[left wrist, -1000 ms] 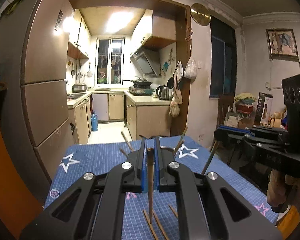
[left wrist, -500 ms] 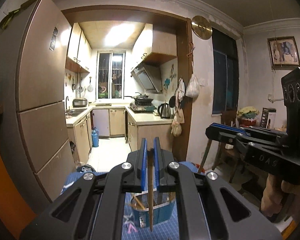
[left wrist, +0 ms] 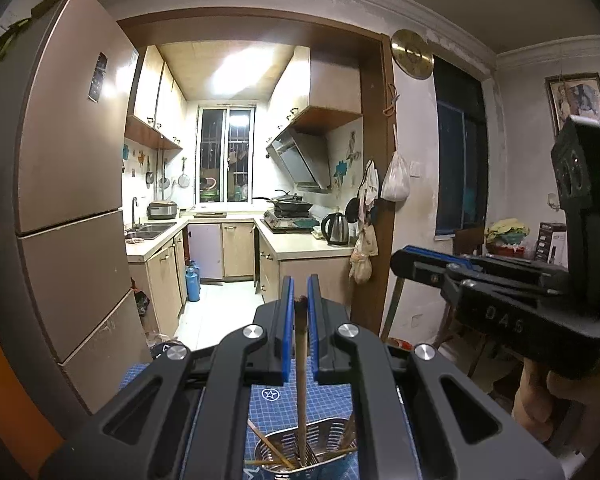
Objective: Organize utensils
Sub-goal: 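Carry the chopstick over the teal holder and lower it in with the right tool, then open the right tool to release the chopstick into the holder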
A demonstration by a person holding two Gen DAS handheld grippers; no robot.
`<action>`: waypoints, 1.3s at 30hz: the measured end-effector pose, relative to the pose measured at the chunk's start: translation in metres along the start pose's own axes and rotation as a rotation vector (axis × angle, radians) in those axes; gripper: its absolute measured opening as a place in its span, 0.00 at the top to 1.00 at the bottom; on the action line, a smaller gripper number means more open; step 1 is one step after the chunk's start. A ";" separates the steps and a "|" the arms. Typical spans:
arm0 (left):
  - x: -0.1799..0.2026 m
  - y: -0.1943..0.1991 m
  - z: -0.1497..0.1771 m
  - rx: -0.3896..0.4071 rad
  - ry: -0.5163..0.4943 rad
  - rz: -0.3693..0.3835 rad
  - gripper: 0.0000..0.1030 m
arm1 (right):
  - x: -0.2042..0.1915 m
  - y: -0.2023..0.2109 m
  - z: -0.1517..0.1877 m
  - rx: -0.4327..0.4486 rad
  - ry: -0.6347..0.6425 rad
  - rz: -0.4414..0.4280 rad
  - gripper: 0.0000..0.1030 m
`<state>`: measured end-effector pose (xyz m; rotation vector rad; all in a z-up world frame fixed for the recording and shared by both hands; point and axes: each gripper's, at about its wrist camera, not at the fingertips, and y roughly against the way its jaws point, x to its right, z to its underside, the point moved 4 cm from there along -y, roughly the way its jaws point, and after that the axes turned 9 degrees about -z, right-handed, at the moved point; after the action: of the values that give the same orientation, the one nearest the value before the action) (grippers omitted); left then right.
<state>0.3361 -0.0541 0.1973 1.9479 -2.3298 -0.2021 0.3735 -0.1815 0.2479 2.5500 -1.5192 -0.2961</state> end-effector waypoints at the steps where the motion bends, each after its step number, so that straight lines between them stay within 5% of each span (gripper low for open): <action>1: 0.001 -0.005 0.004 -0.008 -0.001 -0.002 0.95 | 0.006 -0.007 0.006 -0.010 -0.009 0.003 0.93; 14: 0.002 -0.057 0.044 -0.097 0.006 -0.006 0.95 | 0.034 -0.053 0.058 -0.096 -0.040 0.002 0.93; 31: 0.001 -0.076 0.075 -0.180 -0.015 -0.033 0.94 | 0.050 -0.071 0.104 -0.157 -0.089 -0.017 0.92; 33: 0.003 -0.075 0.076 -0.183 -0.015 -0.031 0.87 | 0.051 -0.070 0.105 -0.153 -0.096 -0.016 0.89; 37: 0.003 -0.068 0.076 -0.163 -0.012 -0.045 0.47 | 0.051 -0.064 0.106 -0.142 -0.096 -0.022 0.72; 39: 0.002 -0.064 0.076 -0.158 -0.005 -0.046 0.45 | 0.050 -0.059 0.107 -0.133 -0.095 -0.018 0.71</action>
<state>0.3857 -0.0646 0.1119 1.9277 -2.1992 -0.3833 0.4199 -0.2012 0.1263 2.4792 -1.4561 -0.5091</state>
